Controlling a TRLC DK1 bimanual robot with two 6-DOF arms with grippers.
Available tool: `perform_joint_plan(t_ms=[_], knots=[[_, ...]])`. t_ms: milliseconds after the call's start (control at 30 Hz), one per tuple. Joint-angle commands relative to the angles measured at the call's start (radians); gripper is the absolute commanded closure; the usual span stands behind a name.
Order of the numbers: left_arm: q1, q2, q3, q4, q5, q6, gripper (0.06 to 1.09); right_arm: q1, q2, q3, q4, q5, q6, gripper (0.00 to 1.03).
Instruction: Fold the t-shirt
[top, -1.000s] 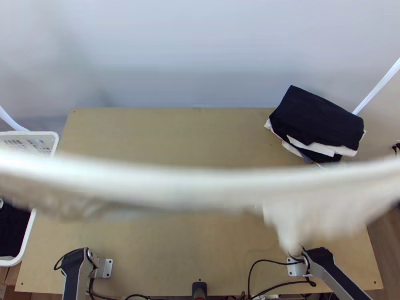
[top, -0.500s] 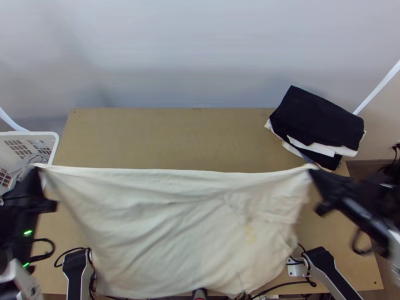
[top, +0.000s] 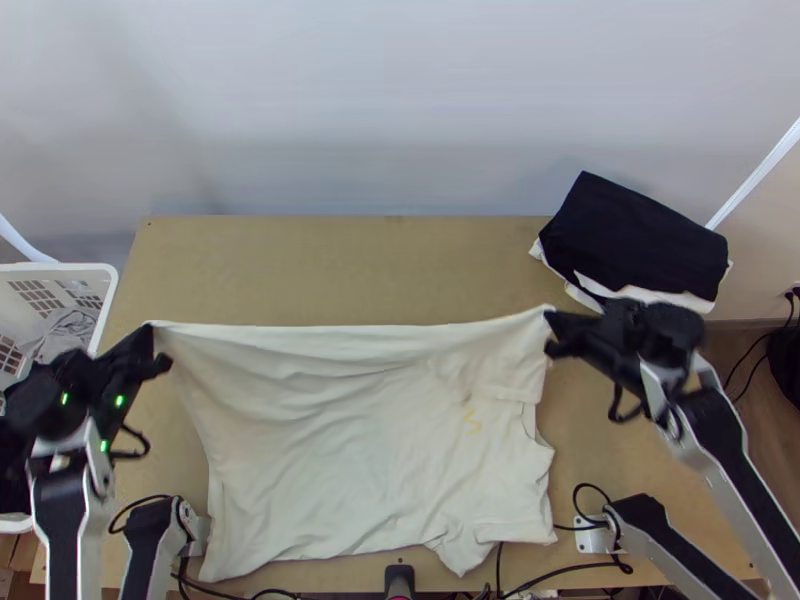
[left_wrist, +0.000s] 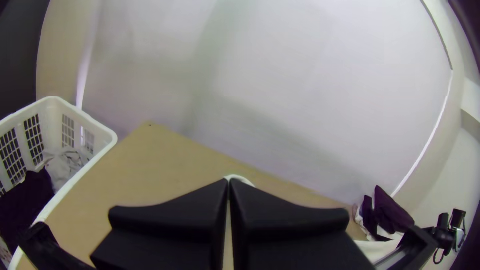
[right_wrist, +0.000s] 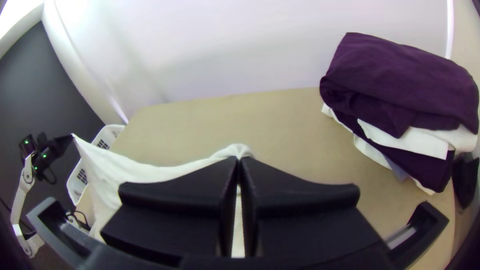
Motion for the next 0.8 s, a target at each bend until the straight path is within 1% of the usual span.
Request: perform_joint_plan(t_ms=[0, 100, 200, 333, 400, 600, 767], knots=[[-0.018, 0.195, 0.044, 0.072, 0.001, 0.015, 1.05, -0.048, 0.151, 0.085, 0.046, 0.000, -0.003, 1.00], [-0.034, 0.421, 0.156, 0.055, -0.002, 0.020, 1.05, -0.087, 0.320, 0.178, 0.045, -0.021, -0.031, 1.00], [-0.048, 0.603, 0.232, 0.070, -0.023, 0.054, 1.05, -0.105, 0.456, 0.264, 0.045, -0.025, -0.036, 1.00], [-0.071, 0.809, 0.354, 0.067, -0.049, 0.058, 1.05, -0.128, 0.610, 0.407, 0.045, -0.025, -0.029, 1.00], [-0.075, 0.890, 0.422, 0.067, -0.071, 0.054, 1.05, -0.136, 0.668, 0.476, 0.037, -0.025, -0.028, 1.00], [-0.095, 1.080, 0.617, 0.043, -0.098, 0.049, 1.05, -0.147, 0.815, 0.681, -0.009, -0.025, -0.019, 1.00], [-0.101, 1.189, 0.808, -0.062, -0.106, 0.026, 1.05, -0.147, 0.870, 0.801, -0.040, -0.025, 0.003, 1.00]])
